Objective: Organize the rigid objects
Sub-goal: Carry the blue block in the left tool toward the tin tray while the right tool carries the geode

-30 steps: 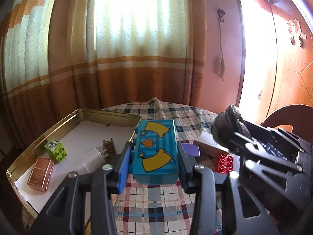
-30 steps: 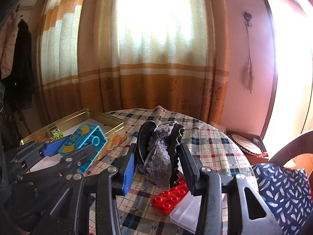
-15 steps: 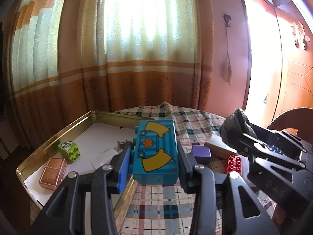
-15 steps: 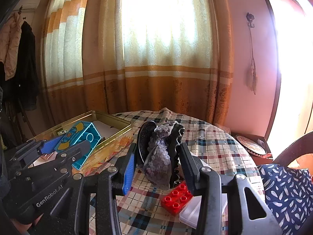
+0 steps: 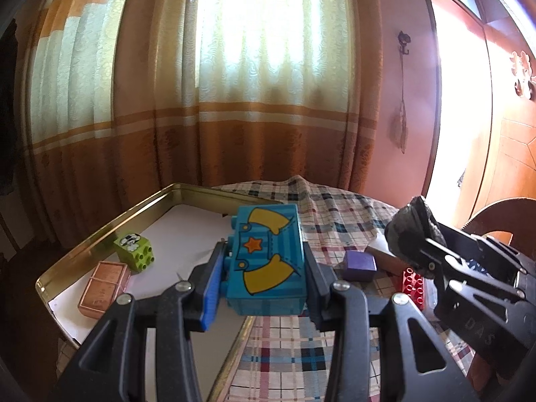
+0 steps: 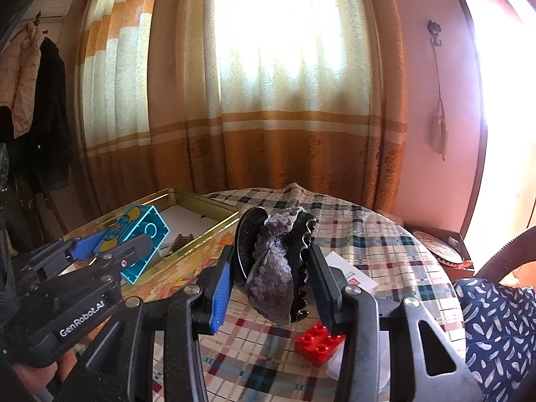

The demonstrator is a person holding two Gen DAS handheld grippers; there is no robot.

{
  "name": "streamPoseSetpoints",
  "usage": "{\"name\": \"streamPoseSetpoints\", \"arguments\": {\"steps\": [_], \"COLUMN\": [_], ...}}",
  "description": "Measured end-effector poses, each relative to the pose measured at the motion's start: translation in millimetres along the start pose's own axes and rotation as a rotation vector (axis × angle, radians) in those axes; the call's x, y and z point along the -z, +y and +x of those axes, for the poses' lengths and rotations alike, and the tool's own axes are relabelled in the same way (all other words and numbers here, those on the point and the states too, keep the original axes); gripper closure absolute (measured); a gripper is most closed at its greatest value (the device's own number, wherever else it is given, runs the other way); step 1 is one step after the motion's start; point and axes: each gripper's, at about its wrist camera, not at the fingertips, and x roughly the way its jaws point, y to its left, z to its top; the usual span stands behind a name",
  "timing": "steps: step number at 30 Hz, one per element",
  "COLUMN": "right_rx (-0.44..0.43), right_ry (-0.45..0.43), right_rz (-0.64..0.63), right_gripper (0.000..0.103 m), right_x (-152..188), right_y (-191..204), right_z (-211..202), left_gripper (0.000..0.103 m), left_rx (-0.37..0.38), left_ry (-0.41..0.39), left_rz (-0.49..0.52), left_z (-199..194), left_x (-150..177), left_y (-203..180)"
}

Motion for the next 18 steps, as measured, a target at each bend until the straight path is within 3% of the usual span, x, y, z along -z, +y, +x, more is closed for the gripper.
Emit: {"name": "streamPoseSetpoints", "arguments": {"steps": [18], "right_rx": [-0.024], "right_ry": [-0.011], "right_rz": [-0.02], "right_gripper": [0.057], "right_x": [0.9], "right_y": [18.5], "right_z": [-2.2], "left_gripper": [0.062], "left_rx": [-0.023], "left_ry": [-0.024], "left_rz": [-0.025], "left_z": [-4.8], "left_x": [0.7], "left_y": [14.8]}}
